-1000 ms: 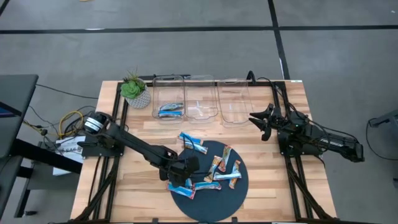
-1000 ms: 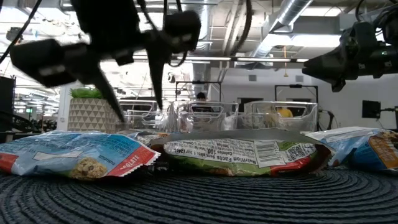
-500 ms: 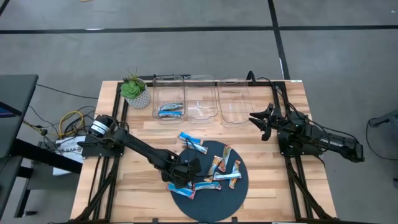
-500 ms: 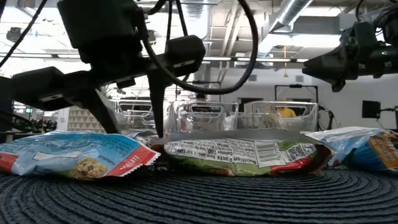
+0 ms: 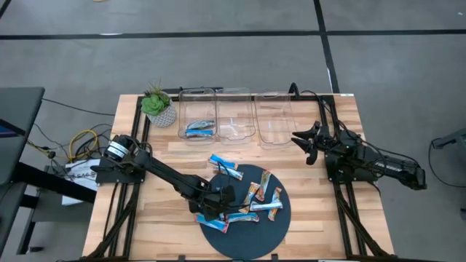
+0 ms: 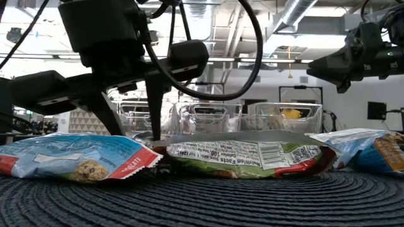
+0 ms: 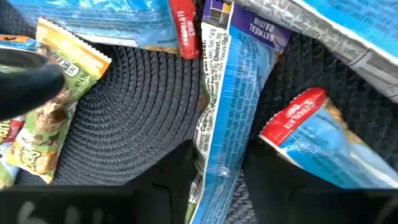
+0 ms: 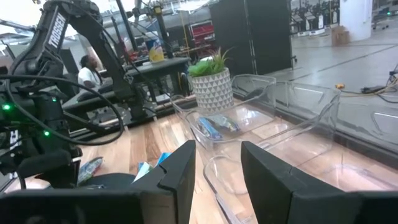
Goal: Pick and place Granola Bars by type
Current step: Put the blue granola bar into the left transparent bin, then put the red granola bar into the middle transparent bin
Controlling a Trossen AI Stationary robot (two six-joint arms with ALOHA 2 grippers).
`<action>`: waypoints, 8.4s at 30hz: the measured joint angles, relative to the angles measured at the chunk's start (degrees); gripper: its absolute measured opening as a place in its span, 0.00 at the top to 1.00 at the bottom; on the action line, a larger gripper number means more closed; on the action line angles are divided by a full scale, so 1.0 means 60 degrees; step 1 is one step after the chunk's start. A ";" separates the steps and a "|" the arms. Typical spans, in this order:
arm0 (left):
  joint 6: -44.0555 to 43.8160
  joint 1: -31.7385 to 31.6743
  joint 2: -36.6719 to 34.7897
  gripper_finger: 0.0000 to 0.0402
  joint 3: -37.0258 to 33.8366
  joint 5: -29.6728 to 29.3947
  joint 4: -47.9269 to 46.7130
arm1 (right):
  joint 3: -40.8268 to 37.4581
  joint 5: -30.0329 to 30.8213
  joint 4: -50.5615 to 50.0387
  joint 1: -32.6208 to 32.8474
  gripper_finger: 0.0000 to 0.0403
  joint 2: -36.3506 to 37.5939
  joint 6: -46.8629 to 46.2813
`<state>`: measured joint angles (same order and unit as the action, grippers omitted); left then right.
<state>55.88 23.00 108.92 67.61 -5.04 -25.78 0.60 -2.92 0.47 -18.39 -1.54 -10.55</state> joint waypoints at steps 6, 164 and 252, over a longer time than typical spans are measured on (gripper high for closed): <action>-0.0437 0.0000 -0.0004 0.81 0.0000 0.0022 -0.0026 | 0.0000 -0.0004 -0.0001 0.0004 0.70 0.0000 0.0000; -0.5523 -1.0017 -0.1388 0.91 0.0000 -0.0954 -0.2230 | 0.0000 -0.0004 -0.0006 0.0004 0.70 0.0007 0.0000; -0.6796 -0.7401 -0.7165 0.72 0.0004 0.0897 -0.2950 | 0.0000 -0.0007 -0.0004 0.0004 0.69 0.0007 0.0000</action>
<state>15.10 -21.40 65.93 67.64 0.34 -43.48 0.60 -2.96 0.45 -18.37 -1.50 -10.55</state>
